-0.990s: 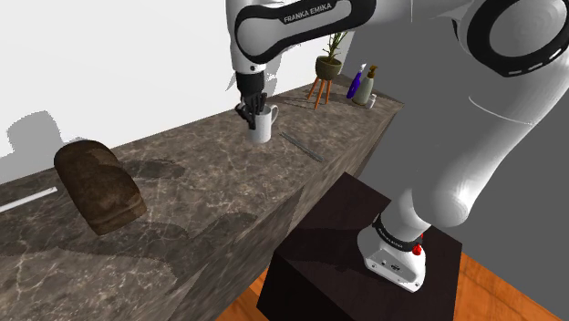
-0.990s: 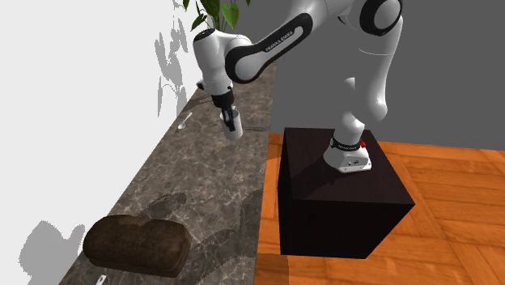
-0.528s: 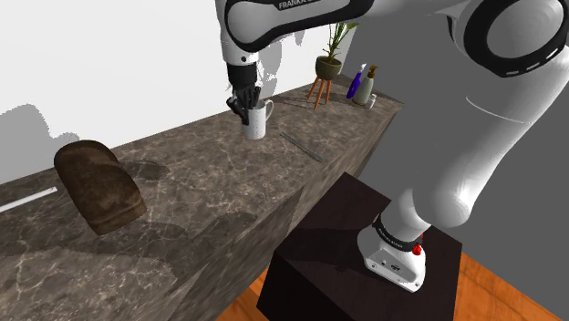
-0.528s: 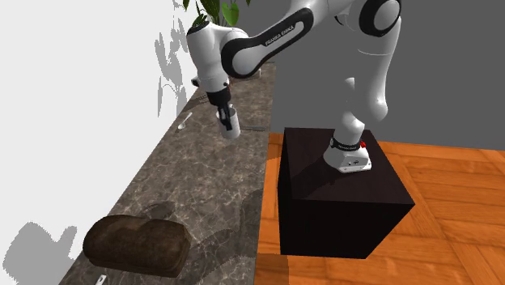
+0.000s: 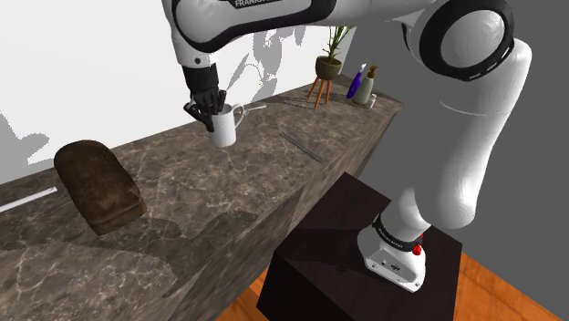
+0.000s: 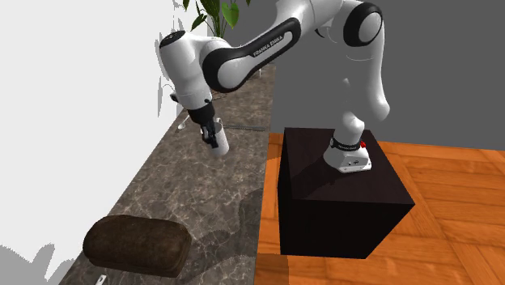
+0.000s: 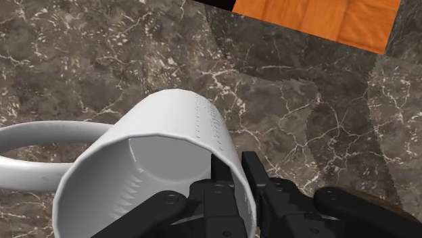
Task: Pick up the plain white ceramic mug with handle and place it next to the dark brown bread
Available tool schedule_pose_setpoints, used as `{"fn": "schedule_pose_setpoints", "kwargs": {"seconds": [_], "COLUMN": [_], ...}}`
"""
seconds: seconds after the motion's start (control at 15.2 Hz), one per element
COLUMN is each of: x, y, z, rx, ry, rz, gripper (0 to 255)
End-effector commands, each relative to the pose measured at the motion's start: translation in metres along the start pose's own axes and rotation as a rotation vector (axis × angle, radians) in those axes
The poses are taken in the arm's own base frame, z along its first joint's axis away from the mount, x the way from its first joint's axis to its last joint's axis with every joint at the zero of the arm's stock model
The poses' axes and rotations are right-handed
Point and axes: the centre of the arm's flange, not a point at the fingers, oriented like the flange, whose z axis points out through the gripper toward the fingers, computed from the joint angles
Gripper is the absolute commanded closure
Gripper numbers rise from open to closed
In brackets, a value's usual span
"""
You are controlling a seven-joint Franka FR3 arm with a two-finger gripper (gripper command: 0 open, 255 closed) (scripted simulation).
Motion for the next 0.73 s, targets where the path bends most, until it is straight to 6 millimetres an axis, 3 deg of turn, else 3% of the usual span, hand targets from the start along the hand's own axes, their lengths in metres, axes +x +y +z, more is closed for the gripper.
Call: {"fn": "schedule_pose_setpoints", "kwargs": {"seconds": [0.0, 0.2, 0.66], "x": [0.010, 0.028, 0.035], "y": [-0.025, -0.058, -0.059], "z": [-0.004, -0.008, 0.028], "rx": [0.000, 0.000, 0.000], "ry": [0.000, 0.000, 0.000], "rz": [0.001, 0.001, 0.001], "gripper": [255, 255, 255]}}
